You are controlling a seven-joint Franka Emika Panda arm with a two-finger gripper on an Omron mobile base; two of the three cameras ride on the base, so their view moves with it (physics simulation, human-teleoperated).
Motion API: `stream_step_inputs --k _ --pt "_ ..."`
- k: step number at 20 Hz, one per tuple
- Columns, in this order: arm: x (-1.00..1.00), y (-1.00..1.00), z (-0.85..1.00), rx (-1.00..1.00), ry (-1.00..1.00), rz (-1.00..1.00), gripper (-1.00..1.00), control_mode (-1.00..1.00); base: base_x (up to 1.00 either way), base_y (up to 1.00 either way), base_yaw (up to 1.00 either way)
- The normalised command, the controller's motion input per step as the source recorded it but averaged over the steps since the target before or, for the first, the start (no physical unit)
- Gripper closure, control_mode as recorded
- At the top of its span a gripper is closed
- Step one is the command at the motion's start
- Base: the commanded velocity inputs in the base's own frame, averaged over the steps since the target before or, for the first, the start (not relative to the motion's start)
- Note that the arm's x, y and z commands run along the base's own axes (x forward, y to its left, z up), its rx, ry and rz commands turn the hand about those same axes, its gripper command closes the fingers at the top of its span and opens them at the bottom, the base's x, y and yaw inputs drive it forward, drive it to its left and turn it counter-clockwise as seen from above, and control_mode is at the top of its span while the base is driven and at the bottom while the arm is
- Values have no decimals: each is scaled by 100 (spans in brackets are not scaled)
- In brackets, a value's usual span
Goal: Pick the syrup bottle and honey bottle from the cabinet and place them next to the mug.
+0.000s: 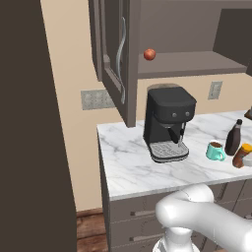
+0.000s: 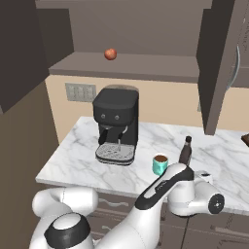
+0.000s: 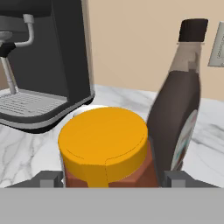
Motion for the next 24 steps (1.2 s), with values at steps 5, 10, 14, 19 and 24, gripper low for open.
stream_step_inputs --k 5,10,14,19,24 --pt "34 0 -25 0 0 0 100 -100 0 0 0" --pt "21 0 -10 0 0 0 100 -100 0 0 0" --pt "0 0 -3 0 0 0 100 -100 0 0 0" --pt "0 0 -19 0 0 0 100 -100 0 0 0" --pt "0 0 -36 0 0 0 100 -100 0 0 0"
